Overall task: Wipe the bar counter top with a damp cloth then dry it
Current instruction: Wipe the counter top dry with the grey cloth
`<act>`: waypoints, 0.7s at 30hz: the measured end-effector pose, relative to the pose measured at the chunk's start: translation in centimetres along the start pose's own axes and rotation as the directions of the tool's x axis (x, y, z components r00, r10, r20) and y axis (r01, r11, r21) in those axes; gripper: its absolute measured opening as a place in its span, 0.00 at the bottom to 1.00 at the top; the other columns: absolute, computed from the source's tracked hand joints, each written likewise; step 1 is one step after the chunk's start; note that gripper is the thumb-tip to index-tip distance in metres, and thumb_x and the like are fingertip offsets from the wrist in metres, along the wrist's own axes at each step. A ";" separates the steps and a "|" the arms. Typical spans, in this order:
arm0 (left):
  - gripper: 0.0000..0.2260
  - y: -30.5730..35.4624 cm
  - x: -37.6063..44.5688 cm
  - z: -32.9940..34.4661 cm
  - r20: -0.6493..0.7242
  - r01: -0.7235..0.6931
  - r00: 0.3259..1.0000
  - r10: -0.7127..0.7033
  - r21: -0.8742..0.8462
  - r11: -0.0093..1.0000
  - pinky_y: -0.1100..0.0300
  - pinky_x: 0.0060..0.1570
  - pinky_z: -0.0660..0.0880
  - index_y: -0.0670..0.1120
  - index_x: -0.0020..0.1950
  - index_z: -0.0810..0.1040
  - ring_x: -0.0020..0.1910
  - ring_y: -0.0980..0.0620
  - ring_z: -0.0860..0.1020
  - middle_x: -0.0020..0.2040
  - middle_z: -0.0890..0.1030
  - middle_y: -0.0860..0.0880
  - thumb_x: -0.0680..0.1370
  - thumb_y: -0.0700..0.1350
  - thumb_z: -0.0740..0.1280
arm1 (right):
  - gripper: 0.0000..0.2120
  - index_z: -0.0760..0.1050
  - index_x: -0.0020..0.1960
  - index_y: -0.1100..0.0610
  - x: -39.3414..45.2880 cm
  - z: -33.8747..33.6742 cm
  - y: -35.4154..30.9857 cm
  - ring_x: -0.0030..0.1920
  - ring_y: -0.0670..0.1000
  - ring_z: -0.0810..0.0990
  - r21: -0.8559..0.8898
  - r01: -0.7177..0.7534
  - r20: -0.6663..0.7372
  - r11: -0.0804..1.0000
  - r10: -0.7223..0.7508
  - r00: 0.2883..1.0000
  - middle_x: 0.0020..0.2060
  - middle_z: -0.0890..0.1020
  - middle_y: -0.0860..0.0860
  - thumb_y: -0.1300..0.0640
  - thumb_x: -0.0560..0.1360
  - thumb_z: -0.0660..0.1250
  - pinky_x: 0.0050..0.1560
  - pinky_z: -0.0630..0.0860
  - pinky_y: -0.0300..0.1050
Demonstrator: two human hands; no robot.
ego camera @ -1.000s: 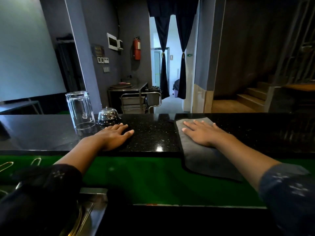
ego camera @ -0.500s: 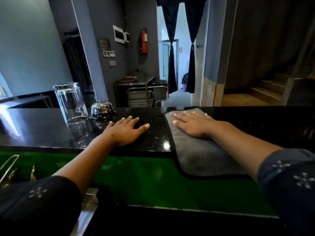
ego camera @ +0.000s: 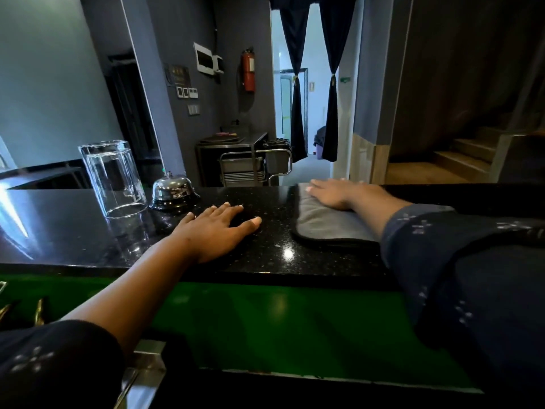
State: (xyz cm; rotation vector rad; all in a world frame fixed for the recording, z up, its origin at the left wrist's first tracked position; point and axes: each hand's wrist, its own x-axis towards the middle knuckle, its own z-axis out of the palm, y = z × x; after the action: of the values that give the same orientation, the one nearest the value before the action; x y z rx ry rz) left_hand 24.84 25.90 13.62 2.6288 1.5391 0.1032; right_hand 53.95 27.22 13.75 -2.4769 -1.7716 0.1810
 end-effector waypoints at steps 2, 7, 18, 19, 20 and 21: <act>0.36 0.1 0.2 0.1 -0.010 0.002 1.000 -0.002 0.003 1.000 0.43 0.74 0.43 0.57 0.78 0.50 0.78 0.51 0.49 0.79 0.49 0.52 0.74 0.72 0.44 | 0.31 0.48 0.79 0.39 -1.4 -0.6 3.0 0.78 0.61 0.49 -0.018 -0.103 -0.010 0.994 0.103 0.995 0.80 0.50 0.53 0.31 0.79 0.40 0.73 0.42 0.68; 0.35 0.3 0.3 0.2 -0.016 0.017 1.000 -0.018 -0.009 1.000 0.41 0.73 0.43 0.56 0.78 0.51 0.78 0.50 0.49 0.79 0.50 0.52 0.75 0.71 0.44 | 0.32 0.47 0.79 0.41 -5.2 -0.4 -0.2 0.78 0.60 0.50 -0.039 -0.035 -0.042 0.999 0.033 0.999 0.80 0.50 0.53 0.32 0.78 0.40 0.73 0.45 0.68; 0.35 0.3 -0.8 0.0 -0.027 0.014 1.000 -0.014 -0.021 1.000 0.43 0.74 0.44 0.56 0.78 0.52 0.78 0.49 0.49 0.79 0.51 0.51 0.76 0.71 0.42 | 0.28 0.46 0.78 0.36 -16.4 0.7 -3.1 0.79 0.53 0.47 -0.024 0.180 0.009 0.983 -0.179 0.984 0.80 0.49 0.46 0.32 0.79 0.42 0.74 0.42 0.63; 0.36 0.3 -0.9 0.1 -0.028 0.015 0.999 -0.015 -0.025 1.000 0.43 0.73 0.44 0.56 0.78 0.52 0.78 0.49 0.49 0.79 0.51 0.51 0.74 0.72 0.41 | 0.28 0.46 0.78 0.36 -16.5 0.5 -1.4 0.79 0.53 0.47 -0.025 0.129 -0.001 0.991 -0.129 0.992 0.80 0.49 0.46 0.32 0.79 0.41 0.74 0.42 0.63; 0.37 0.4 -1.0 0.1 -0.030 0.017 0.999 -0.018 -0.028 0.999 0.43 0.73 0.44 0.56 0.78 0.52 0.78 0.49 0.49 0.79 0.51 0.51 0.74 0.73 0.41 | 0.28 0.47 0.78 0.36 -16.4 0.2 0.2 0.79 0.53 0.47 -0.026 0.069 -0.011 0.997 -0.069 0.998 0.80 0.49 0.46 0.32 0.79 0.41 0.74 0.43 0.63; 0.37 0.5 -0.9 0.1 -0.034 0.021 0.999 -0.022 -0.029 0.999 0.42 0.73 0.44 0.56 0.78 0.52 0.78 0.49 0.49 0.79 0.51 0.51 0.73 0.73 0.40 | 0.28 0.47 0.78 0.36 -16.1 0.1 1.5 0.79 0.54 0.47 -0.029 0.013 -0.022 0.999 -0.014 1.000 0.80 0.49 0.47 0.32 0.79 0.41 0.74 0.43 0.64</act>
State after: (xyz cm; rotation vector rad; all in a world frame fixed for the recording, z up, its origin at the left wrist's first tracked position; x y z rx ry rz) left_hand 24.82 24.90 13.55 2.6013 1.5632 0.1678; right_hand 50.17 11.49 14.14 -2.4758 -1.7940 0.1269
